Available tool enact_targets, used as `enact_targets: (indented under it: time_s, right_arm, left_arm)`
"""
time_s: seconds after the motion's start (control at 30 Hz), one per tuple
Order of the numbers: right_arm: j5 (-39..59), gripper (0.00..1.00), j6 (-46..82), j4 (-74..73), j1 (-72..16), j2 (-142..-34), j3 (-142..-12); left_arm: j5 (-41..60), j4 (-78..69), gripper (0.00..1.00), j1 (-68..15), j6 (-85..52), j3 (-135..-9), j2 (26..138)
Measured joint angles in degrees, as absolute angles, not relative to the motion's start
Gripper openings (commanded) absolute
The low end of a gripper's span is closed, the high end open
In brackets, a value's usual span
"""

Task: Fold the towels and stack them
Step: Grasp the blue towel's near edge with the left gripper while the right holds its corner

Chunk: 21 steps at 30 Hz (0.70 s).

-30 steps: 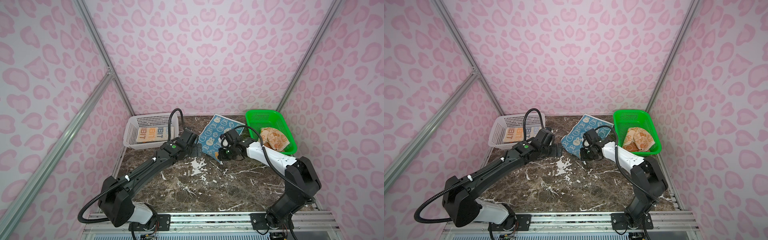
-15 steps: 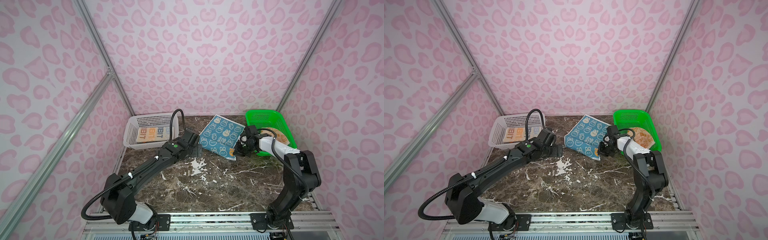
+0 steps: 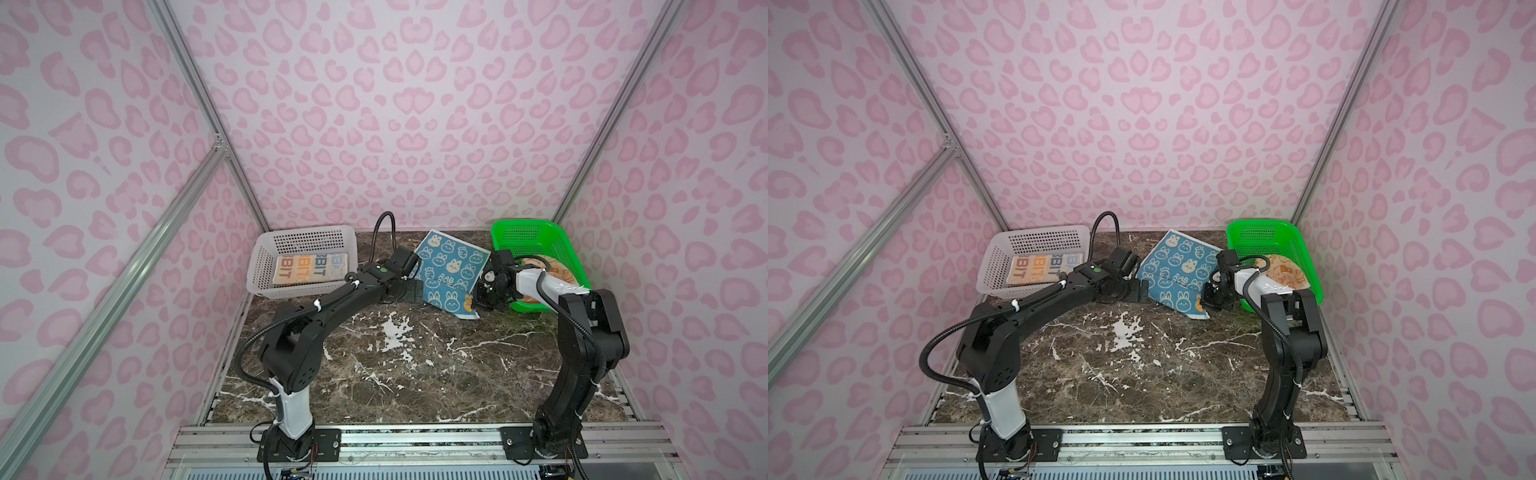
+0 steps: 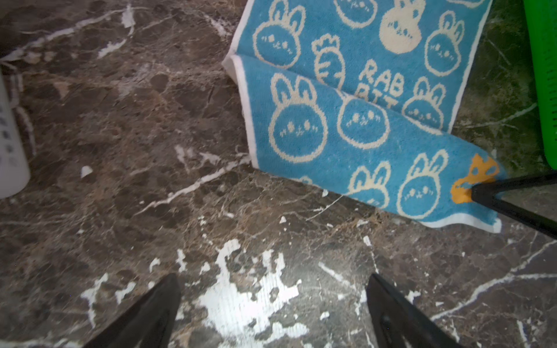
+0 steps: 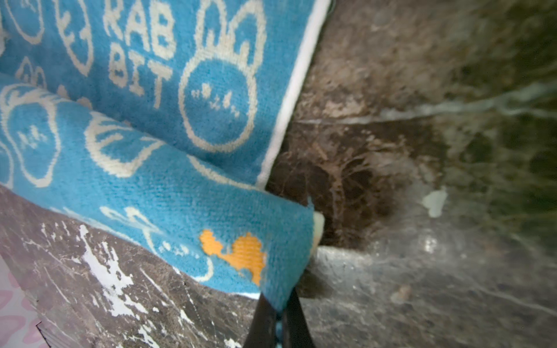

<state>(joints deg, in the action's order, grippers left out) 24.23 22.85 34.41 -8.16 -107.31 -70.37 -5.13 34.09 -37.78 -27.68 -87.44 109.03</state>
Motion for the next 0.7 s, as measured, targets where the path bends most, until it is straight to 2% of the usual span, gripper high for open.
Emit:
enact_targets:
  time_s: [0.2, 0.7]
  right_arm:
    - [24.1, 0.0, 21.8, 34.5, -6.6, -107.9, -70.4]
    - [24.7, 0.0, 20.9, 34.2, -6.4, -108.2, -70.4]
  left_arm:
    - [0.6, 34.1, 0.99, -35.2, -27.5, -93.3, 116.9]
    - [12.3, 27.2, 0.67, -33.3, -30.3, -97.5, 124.6]
